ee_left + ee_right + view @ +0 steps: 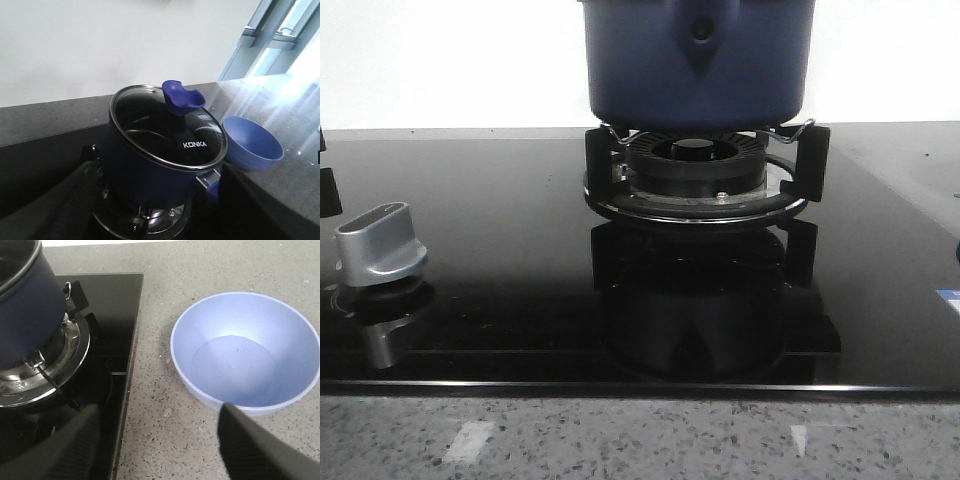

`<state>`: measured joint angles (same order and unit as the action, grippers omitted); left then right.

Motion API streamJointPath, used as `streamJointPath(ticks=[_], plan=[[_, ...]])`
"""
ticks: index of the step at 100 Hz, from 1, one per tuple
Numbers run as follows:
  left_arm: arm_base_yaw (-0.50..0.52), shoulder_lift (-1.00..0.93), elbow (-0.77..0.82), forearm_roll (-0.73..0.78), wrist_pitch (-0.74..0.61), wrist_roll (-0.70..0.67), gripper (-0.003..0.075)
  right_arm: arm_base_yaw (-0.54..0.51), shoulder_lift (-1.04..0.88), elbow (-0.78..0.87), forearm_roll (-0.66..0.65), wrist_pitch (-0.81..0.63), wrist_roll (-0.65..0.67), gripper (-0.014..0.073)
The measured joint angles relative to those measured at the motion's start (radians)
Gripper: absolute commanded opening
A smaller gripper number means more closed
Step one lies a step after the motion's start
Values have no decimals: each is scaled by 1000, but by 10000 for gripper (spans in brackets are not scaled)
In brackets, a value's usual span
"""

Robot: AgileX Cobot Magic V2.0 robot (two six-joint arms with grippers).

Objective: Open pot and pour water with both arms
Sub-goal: 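Grasp the blue lid knob with the left gripper and lift the lid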

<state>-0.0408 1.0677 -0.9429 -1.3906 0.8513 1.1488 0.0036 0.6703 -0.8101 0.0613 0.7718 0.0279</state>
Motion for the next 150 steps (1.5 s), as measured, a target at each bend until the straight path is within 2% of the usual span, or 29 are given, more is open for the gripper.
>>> streamJointPath(ticks=[19, 33, 47, 69, 94, 150], plan=[[-147, 195, -87, -80, -3, 197, 471, 0, 0, 0, 2, 4, -1, 506], [-255, 340, -195, -89, -87, 304, 472, 0, 0, 0, 2, 20, -2, 506], [-312, 485, -322, -91, -118, 395, 473, 0, 0, 0, -4, 47, -3, 506], [-333, 643, -467, -91, -103, 422, 501, 0, 0, 0, -11, 58, -3, 506], [-359, 719, -565, -89, -66, 433, 514, 0, 0, 0, -12, 59, -3, 506], [-414, 752, -588, -102, -118, 517, 513, 0, 0, 0, -14, 65, -5, 506]])
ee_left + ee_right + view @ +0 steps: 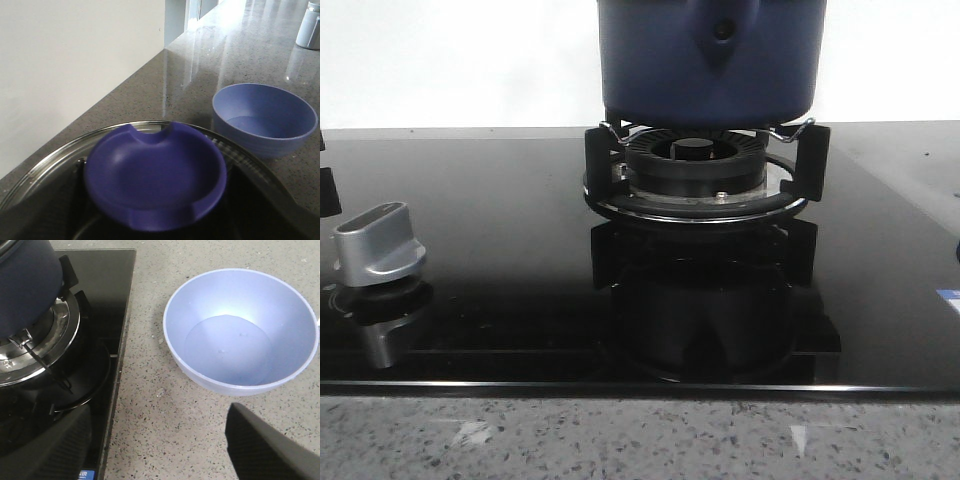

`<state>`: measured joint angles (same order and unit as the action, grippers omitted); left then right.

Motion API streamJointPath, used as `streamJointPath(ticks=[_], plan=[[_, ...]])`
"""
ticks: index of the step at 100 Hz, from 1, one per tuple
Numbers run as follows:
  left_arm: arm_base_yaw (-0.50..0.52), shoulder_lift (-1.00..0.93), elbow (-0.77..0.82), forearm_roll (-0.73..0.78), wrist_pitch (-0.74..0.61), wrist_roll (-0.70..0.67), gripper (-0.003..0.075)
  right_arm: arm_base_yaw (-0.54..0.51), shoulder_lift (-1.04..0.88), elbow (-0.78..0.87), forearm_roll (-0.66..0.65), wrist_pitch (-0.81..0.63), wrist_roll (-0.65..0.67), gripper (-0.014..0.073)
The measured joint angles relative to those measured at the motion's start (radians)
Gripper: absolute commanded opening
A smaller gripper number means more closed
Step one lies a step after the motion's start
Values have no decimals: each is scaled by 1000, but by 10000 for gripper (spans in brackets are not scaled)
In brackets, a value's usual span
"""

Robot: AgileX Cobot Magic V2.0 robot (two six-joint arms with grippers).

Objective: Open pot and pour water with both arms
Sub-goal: 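Grasp the blue lid knob with the left gripper and lift the lid, then reach the right gripper to the light blue bowl and grip its rim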

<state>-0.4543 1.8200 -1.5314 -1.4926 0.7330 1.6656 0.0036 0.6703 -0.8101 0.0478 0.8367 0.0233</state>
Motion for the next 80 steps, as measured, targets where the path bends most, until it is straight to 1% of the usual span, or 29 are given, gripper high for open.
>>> streamJointPath(ticks=[8, 30, 39, 80], plan=[[-2, 8, 0, -9, 0, 6, 501, 0, 0, 0, -1, 0, -1, 506], [-2, 11, 0, -42, -7, 6, 334, 0, 0, 0, -3, 0, -2, 506], [-2, 11, 0, -46, -7, 8, 296, 0, 0, 0, -5, 0, -2, 506], [-2, 11, 0, -46, -7, 12, 293, 0, 0, 0, -9, 0, -2, 506]])
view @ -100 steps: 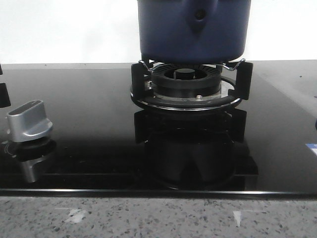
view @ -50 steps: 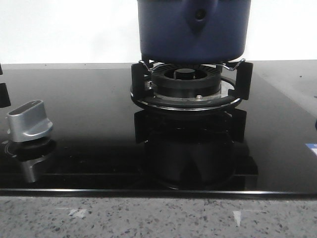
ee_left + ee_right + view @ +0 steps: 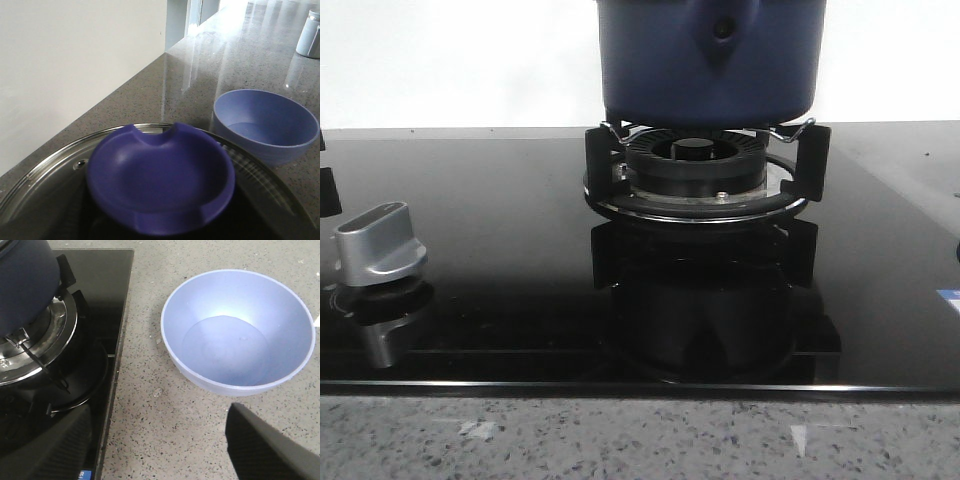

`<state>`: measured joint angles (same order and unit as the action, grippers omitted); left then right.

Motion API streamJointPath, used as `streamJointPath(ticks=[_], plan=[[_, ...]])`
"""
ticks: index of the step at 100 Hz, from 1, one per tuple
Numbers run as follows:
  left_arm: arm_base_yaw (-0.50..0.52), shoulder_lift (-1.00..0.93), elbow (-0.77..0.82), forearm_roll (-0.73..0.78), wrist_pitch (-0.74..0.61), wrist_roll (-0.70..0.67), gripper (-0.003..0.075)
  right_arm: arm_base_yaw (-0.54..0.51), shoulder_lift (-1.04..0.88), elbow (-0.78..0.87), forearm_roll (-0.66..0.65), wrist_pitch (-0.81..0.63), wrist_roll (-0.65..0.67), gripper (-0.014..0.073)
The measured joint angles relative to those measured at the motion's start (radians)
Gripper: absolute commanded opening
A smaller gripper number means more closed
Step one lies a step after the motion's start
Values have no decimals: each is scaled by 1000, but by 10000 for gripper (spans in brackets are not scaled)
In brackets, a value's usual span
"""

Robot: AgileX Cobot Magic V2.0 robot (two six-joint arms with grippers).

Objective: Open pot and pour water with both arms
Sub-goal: 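Reach the right gripper to the light blue bowl and grip its rim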

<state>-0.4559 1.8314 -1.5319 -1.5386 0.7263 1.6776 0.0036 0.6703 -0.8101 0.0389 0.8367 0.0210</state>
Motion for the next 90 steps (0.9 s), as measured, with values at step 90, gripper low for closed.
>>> streamJointPath(ticks=[90], plan=[[295, -191, 0, 10, 86, -12, 293, -100, 138, -109, -186, 56, 111, 506]])
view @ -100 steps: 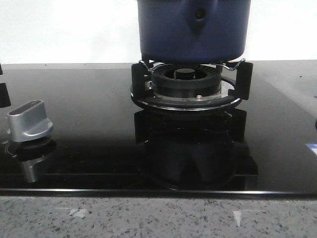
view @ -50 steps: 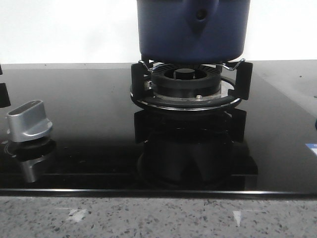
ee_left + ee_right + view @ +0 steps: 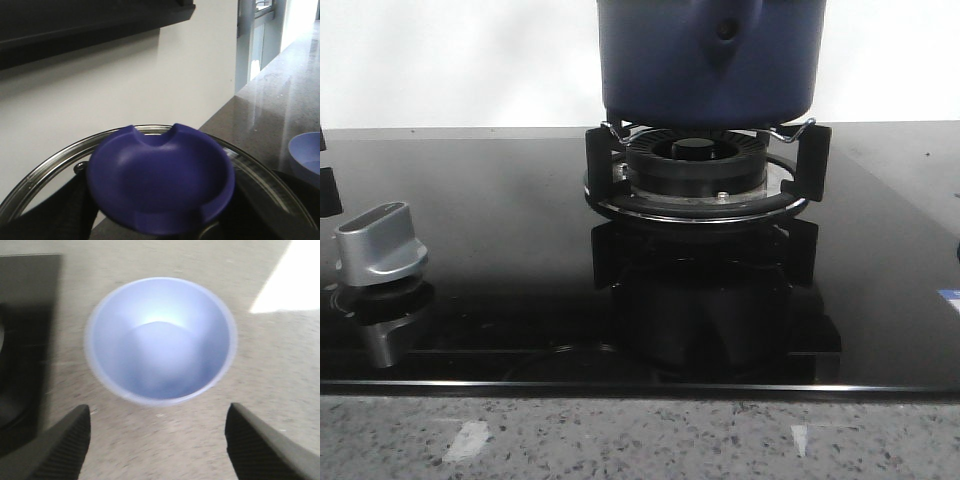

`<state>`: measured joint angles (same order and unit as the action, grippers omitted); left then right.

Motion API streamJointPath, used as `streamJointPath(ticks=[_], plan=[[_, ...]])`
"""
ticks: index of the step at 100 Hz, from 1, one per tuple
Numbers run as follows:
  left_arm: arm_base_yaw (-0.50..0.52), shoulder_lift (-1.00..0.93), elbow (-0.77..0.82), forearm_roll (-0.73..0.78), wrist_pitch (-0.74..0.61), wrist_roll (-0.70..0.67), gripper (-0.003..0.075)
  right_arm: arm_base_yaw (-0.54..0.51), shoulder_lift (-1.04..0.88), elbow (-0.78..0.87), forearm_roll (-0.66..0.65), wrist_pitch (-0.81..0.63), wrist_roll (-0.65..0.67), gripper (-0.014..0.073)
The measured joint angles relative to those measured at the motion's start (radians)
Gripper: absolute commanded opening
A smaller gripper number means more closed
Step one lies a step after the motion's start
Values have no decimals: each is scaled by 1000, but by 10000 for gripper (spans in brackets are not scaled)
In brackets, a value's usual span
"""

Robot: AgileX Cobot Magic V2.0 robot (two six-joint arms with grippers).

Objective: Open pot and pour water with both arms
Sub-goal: 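Reach the right gripper to the light blue bowl and grip its rim, then lift the bowl with the right gripper and carry it over the pot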

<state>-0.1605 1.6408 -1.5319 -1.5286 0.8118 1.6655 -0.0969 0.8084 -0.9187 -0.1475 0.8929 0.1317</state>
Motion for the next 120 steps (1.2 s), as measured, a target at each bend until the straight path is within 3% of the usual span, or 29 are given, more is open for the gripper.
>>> streamJointPath(ticks=[33, 60, 74, 93, 120], plan=[[159, -10, 0, 20, 115, -41, 293, -209, 350, -168, 27, 13, 23, 506], [176, -10, 0, 26, 135, -46, 293, -286, 606, -255, 91, 19, 7, 493], [176, -10, 0, 27, 143, -46, 293, -287, 686, -268, 116, 21, -7, 344], [176, -10, 0, 27, 143, -46, 293, -287, 715, -268, 117, 19, -10, -67], [176, -10, 0, 27, 143, -46, 293, -287, 714, -294, 148, 32, -10, -69]])
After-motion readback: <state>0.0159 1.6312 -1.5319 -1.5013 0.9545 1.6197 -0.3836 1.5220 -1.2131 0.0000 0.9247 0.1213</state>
